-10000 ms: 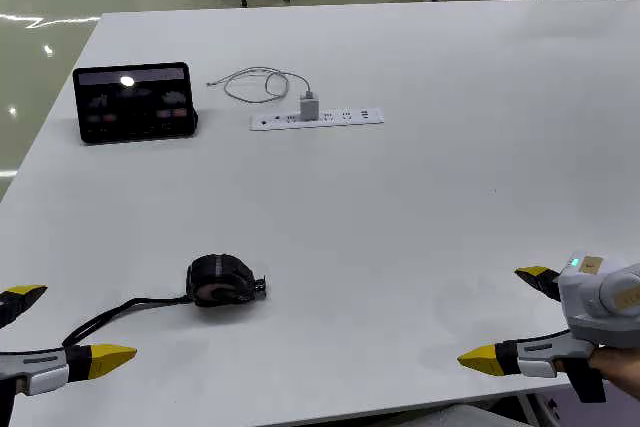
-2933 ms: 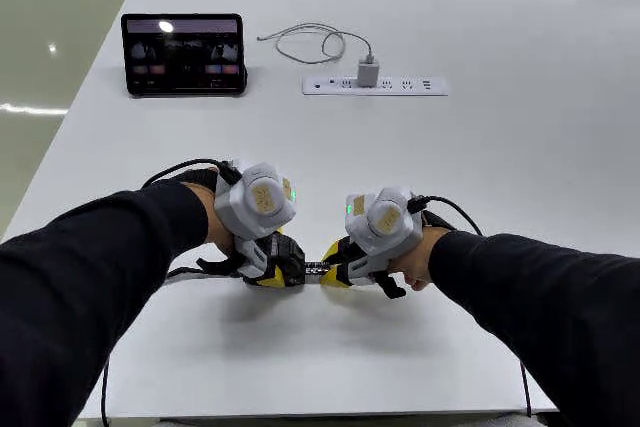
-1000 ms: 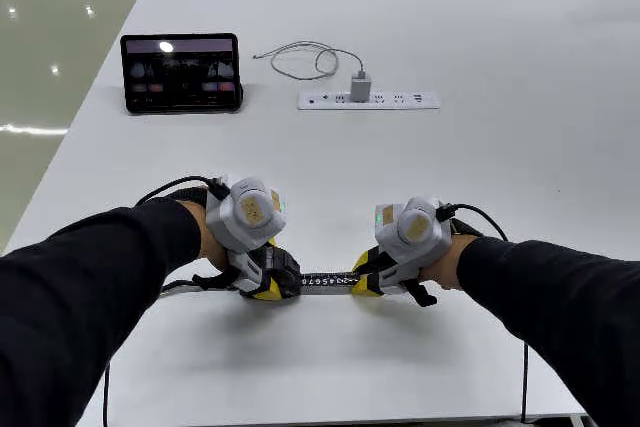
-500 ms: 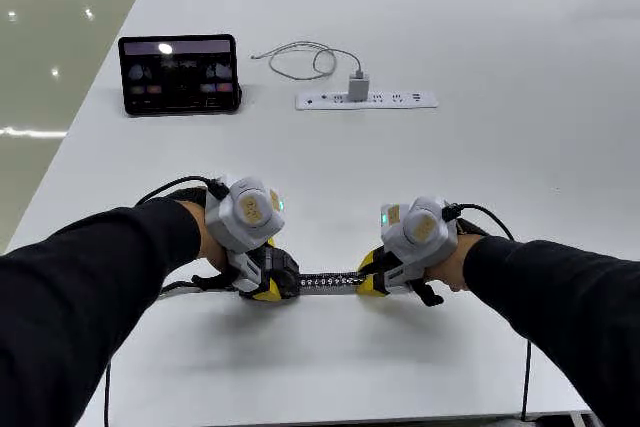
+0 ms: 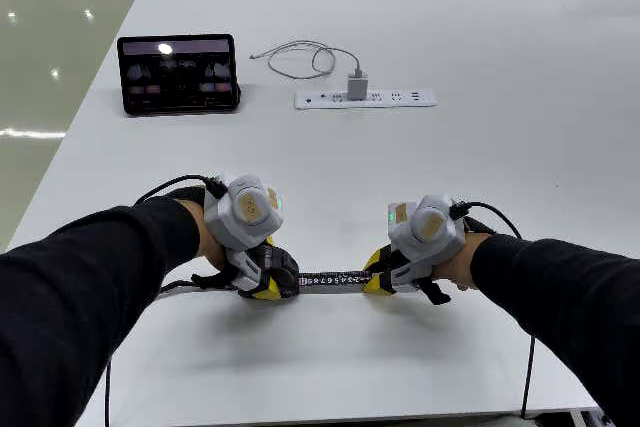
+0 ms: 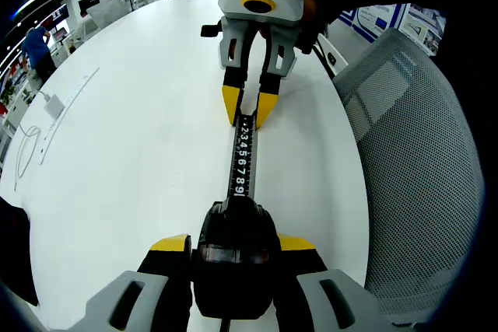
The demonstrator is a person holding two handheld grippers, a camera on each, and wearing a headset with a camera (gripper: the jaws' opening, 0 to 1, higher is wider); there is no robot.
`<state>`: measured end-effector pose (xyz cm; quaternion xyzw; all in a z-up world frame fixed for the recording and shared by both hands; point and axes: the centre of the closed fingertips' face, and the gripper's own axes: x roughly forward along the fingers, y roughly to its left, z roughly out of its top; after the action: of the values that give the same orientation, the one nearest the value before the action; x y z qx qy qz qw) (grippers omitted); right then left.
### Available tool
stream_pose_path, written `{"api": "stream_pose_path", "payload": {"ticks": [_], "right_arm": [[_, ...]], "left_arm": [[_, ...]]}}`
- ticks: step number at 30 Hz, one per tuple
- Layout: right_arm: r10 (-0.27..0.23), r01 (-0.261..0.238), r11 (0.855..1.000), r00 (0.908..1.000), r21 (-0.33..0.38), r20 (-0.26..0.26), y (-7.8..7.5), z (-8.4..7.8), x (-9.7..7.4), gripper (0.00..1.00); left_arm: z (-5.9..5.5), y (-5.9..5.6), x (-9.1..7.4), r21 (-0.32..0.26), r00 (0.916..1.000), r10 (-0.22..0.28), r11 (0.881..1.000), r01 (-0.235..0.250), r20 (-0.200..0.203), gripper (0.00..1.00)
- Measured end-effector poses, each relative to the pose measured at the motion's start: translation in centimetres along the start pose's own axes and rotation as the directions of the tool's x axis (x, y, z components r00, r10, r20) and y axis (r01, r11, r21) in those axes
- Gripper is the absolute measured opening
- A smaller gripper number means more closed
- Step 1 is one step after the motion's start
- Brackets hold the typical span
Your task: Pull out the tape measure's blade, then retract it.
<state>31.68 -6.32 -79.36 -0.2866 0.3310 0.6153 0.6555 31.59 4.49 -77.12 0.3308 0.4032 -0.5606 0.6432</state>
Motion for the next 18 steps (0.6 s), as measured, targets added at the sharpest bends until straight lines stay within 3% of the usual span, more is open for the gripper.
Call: {"api": "stream_pose_path", "payload": {"ticks": [18], "right_arm": [[0.000,0.000,1.000,0.9999,0.007,-0.017,-0.2,-1.2,-0.9,0.08]], "left_arm": [[0.0,0.0,0.0,0.001,1.0000,0.001,1.000,-0.001,0.003,0.36]]}}
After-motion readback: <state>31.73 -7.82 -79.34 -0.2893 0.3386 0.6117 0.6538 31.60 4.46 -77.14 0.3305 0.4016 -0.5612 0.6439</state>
